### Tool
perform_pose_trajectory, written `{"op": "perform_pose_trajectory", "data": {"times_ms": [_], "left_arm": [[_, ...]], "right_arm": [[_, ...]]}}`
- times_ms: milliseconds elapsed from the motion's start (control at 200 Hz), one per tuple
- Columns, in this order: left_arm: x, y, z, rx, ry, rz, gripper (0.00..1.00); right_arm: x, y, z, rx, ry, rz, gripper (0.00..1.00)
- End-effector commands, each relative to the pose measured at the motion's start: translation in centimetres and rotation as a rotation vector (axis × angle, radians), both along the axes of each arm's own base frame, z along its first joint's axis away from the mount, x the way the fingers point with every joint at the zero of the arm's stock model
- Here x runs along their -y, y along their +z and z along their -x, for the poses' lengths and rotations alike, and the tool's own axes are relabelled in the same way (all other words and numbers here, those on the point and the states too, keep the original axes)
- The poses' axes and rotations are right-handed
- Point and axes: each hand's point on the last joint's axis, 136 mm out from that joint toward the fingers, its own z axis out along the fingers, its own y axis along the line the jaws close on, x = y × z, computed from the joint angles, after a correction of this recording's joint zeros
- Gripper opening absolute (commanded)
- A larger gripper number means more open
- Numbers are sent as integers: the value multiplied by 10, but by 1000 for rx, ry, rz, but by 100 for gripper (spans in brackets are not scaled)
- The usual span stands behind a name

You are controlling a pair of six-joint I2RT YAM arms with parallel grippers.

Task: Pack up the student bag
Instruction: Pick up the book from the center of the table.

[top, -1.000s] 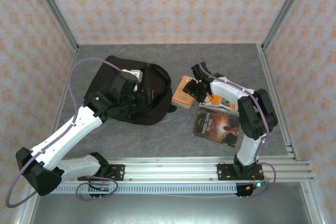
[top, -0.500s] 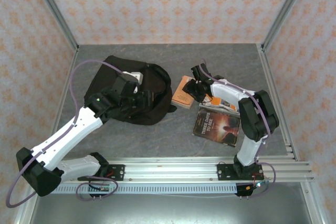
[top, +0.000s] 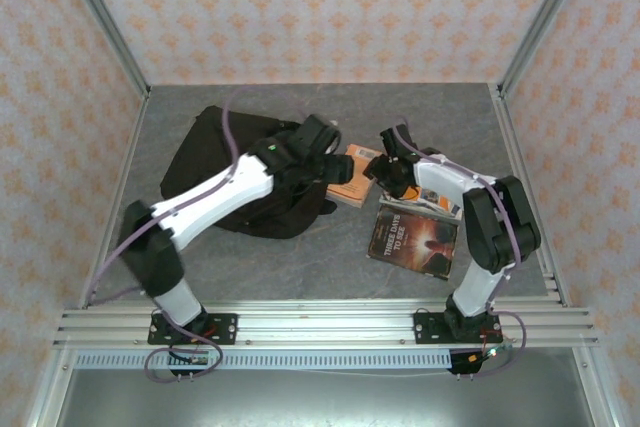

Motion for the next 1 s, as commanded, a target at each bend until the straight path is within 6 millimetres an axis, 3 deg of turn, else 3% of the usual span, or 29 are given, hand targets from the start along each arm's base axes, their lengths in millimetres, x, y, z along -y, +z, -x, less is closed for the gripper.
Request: {"op": "perform_pose_trajectory", "data": {"times_ms": [0,200,430,495,721,886,996], "left_arm": [[18,-19,-31,-24,31,-25,71],[22,-79,-89,-124,125,-45,71],[13,-122,-130,-195,201,3,70],[17,-132,-133,-223,192,19,70],[1,-165,-129,-306,234,-2,65],[7,-195,-116,-405,231,38,46],[14,-209,-108,-455,239,93,32]], "right_arm": [[-8,13,-12,61,15,-112,63],[-21,16,-24,95,-4,-316,63],[-28,8,-18,81,-19,-393,61],[-31,3,-18,78,-22,-417,61],[-34,-15,-21,40,-18,-415,61],[-36,-29,-20,15,-2,-393,60],[-45,-27,-25,37,21,-441,60]]}}
